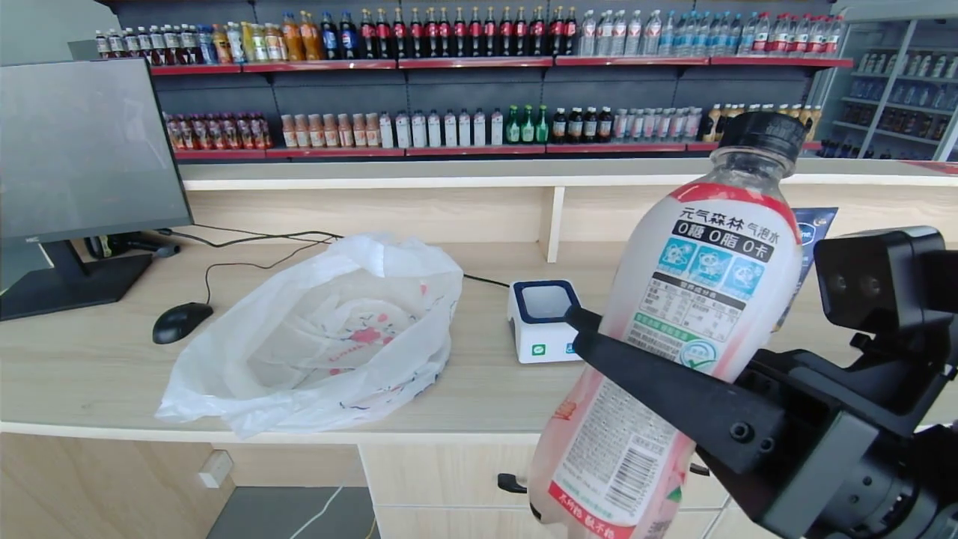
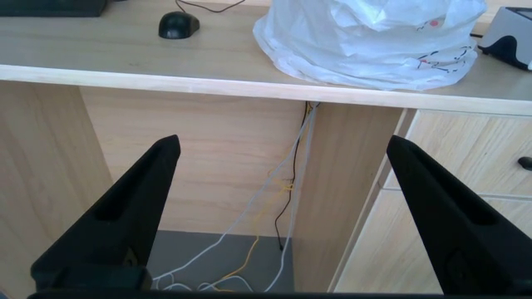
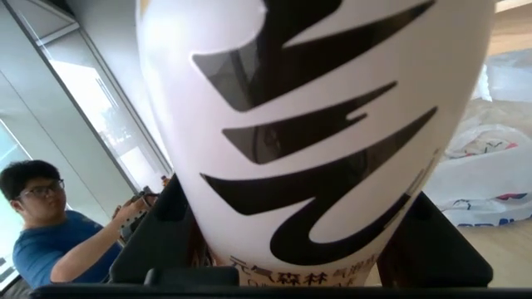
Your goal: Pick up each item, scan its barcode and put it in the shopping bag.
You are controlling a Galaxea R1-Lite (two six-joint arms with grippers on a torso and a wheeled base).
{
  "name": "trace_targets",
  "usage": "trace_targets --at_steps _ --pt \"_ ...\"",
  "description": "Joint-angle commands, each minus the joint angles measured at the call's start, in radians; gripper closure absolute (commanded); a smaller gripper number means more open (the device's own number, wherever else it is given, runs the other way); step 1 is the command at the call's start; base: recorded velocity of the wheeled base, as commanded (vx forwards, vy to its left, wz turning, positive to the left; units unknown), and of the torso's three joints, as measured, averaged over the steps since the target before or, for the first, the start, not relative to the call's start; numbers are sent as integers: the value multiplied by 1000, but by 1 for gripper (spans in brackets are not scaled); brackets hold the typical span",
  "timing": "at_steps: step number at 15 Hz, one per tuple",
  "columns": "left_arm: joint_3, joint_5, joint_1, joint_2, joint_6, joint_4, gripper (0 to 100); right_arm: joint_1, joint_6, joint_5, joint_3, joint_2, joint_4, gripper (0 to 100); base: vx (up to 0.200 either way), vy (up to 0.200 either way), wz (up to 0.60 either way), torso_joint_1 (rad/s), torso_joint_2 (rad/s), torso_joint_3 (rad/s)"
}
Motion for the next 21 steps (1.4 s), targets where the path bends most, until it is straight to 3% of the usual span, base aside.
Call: trace_targets --at_steps 1,13,15,21 --pt "0 0 2 0 -1 0 0 2 0 0 1 -9 0 100 0 0 0 0 0 0" --pt "0 0 0 0 -1 0 0 13 7 0 10 -20 0 100 0 0 0 0 0 0" --pt "0 0 0 0 -1 0 0 49 7 0 28 -20 0 100 0 0 0 0 0 0" --pt "0 0 0 0 -1 0 0 69 -126 0 44 23 0 100 0 0 0 0 0 0"
